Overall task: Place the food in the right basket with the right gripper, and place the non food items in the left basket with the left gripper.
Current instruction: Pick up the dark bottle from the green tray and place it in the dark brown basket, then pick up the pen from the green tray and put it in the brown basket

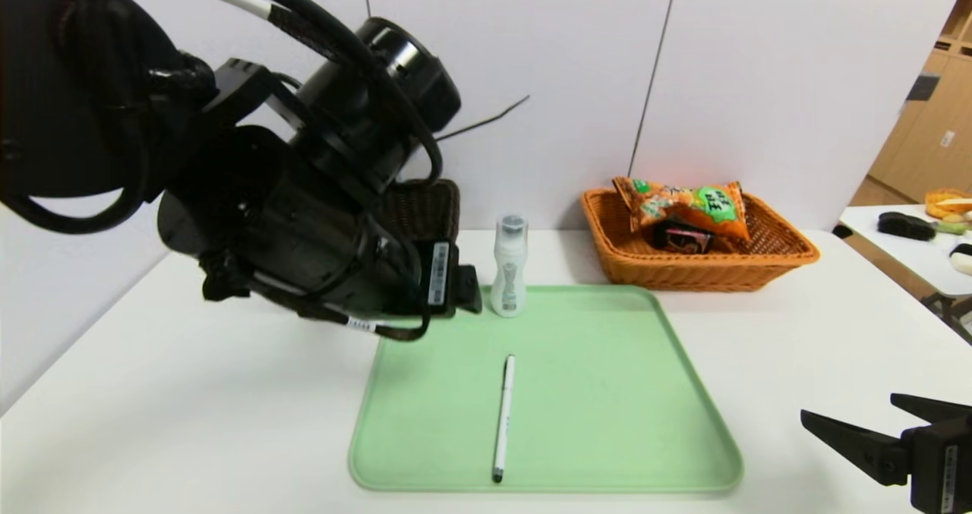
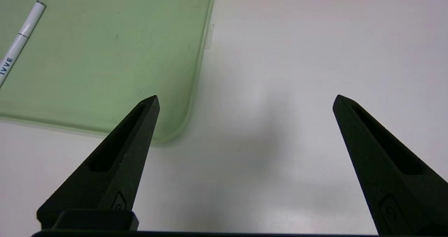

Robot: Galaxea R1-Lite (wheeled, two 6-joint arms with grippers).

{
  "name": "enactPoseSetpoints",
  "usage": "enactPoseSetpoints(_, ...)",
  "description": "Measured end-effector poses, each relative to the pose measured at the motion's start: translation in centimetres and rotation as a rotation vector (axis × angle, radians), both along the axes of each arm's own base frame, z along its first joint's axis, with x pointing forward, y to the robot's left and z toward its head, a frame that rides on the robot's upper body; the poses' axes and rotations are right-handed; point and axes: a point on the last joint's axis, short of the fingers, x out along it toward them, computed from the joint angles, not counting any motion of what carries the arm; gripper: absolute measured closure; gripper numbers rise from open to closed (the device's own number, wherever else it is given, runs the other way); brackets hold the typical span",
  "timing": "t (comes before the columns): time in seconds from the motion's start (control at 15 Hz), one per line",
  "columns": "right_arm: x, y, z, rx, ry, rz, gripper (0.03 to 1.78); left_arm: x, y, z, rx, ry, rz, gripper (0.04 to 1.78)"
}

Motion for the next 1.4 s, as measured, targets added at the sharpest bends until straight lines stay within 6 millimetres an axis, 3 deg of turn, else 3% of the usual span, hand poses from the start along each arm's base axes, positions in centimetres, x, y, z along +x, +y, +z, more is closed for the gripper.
enactPoseSetpoints(0.27, 2.2, 0.5, 2.8, 0.006, -0.056, -0.021, 0.10, -1.8, -2.2, -2.3, 0.062, 0.065, -0.082, 0.16)
enactPoseSetpoints(0.53, 4.9, 1.2, 7.3, 0.002, -0.062, -0.028, 0.10, -0.9, -4.5, -4.3, 0.067, 0.060, -0.100, 0.15)
enactPoseSetpoints(0.73, 5.9, 1.2, 10.2, -0.030, 0.067, -0.036, 0.10, -0.2, -5.9, -5.1, 0.070, 0.065, -0.115, 0.14)
enactPoseSetpoints(0.93, 6.4, 1.2, 9.9, -0.079, 0.261, -0.043, 0.10, 0.6, -7.3, -5.8, 0.096, 0.089, -0.114, 0.13)
enactPoseSetpoints(1.4, 7.0, 1.2, 8.3, -0.093, 0.336, -0.052, 0.10, 3.4, -10.4, -9.3, 0.174, 0.125, -0.116, 0.13)
